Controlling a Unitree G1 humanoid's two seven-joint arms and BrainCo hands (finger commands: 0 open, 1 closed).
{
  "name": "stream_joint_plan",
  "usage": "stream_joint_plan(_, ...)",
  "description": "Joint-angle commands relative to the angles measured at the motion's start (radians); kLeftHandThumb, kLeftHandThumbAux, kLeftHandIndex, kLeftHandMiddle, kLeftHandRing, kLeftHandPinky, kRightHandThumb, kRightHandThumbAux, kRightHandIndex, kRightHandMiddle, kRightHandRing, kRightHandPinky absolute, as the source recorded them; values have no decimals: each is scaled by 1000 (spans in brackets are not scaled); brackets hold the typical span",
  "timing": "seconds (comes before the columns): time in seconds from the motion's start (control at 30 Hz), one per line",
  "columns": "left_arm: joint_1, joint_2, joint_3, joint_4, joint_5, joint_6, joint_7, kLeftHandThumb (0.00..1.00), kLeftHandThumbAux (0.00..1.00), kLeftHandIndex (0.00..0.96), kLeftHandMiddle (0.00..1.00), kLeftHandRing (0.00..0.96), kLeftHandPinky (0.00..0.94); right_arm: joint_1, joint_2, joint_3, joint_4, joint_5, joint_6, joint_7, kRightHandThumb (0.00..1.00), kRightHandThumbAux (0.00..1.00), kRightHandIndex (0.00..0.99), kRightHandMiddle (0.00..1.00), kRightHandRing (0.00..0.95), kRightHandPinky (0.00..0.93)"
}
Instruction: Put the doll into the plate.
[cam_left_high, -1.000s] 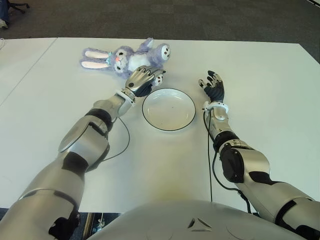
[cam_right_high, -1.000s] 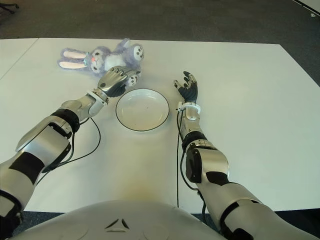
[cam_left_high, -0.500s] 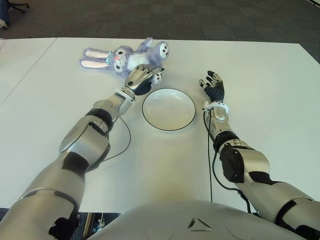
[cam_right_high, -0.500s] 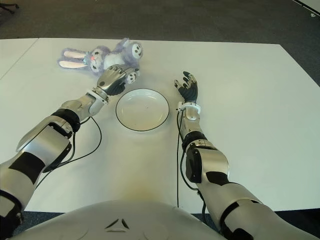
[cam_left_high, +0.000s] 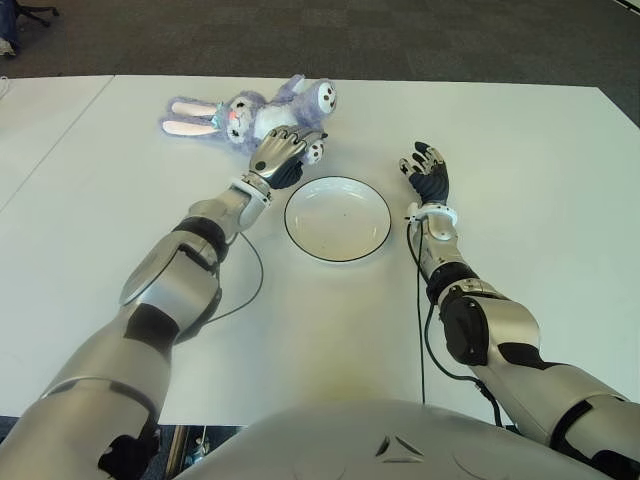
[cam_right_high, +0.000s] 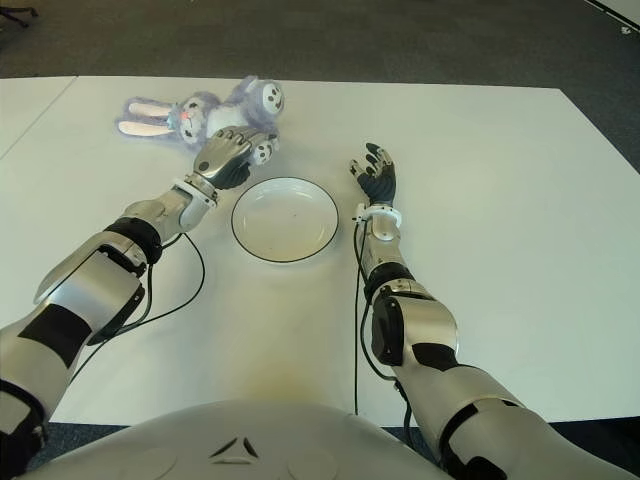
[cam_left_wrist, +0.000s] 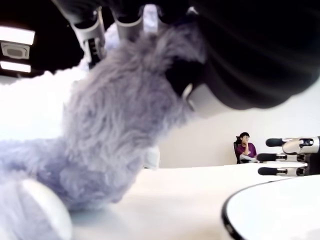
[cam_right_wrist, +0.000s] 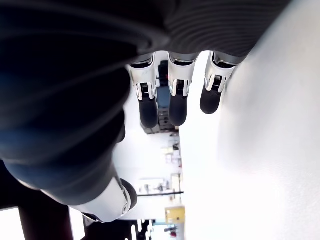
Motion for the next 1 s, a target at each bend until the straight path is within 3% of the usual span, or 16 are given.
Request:
stream_joint_plan(0.03, -14, 26, -26, -33, 44, 3, 113, 720, 697, 439, 785, 802, 851, 164, 25, -23, 115, 24, 152, -4, 456, 877, 206, 142, 106, 107)
stream_joint_plan(0.43, -95, 72, -40, -106, 79, -130, 270, 720, 698, 441, 861, 853, 864, 164, 19, -20, 115, 18, 157, -7, 437, 879, 205, 149, 114, 118)
stream_joint_plan(1.0, -197, 124, -7, -183, 66, -290, 266, 723, 699, 440, 860, 848, 843, 164, 14, -11, 117, 10, 163, -7, 427, 874, 197, 130, 97, 110)
